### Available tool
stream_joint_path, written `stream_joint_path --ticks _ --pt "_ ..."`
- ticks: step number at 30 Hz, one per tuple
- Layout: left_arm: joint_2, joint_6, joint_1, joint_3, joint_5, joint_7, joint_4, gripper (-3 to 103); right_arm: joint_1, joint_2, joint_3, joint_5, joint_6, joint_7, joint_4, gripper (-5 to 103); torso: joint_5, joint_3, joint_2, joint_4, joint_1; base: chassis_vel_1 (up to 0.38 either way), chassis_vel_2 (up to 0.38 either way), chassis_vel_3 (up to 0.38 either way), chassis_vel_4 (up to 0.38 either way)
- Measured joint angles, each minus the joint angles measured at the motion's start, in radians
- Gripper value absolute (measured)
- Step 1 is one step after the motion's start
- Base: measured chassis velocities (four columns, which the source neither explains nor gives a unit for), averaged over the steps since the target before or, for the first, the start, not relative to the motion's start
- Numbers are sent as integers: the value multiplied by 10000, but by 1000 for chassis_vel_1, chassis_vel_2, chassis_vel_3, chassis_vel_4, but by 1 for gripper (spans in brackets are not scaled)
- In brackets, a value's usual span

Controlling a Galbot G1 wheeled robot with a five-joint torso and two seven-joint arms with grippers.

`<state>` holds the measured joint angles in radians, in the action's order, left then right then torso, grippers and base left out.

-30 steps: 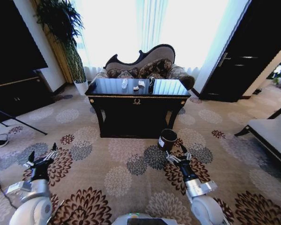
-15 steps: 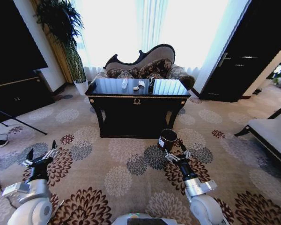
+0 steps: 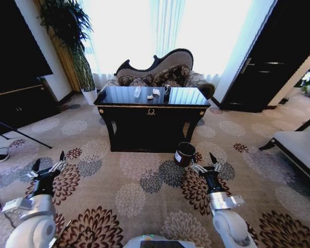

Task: Move to the front of the table and place the trash on the table into the trash bin.

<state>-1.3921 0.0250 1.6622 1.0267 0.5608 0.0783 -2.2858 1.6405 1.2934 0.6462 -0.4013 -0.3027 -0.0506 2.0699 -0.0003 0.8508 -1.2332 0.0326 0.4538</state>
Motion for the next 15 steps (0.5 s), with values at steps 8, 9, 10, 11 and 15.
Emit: stream_joint_path --ticks 8,9,10,11,15 --pt "123 37 -238 733 296 -102 263 100 -195 -213 655 13 426 176 -319 100 0 0 0 -2 1 0 0 0 0" --pt "123 37 -238 733 296 -102 263 100 -195 -213 655 13 426 176 -319 100 0 0 0 -2 1 0 0 0 0" --pt "179 53 -263 862 390 -108 321 100 -204 -204 687 -14 448 176 -330 100 0 0 0 -2 1 0 0 0 0" --pt "244 54 -276 936 426 -114 388 100 -201 -176 700 -60 456 176 -331 100 1 0 1 -1 1 0 0 0 0" --pt "207 52 -301 783 314 -123 441 100 -161 -58 688 -154 430 177 -306 100 1 0 1 -1 0 0 0 0 0"
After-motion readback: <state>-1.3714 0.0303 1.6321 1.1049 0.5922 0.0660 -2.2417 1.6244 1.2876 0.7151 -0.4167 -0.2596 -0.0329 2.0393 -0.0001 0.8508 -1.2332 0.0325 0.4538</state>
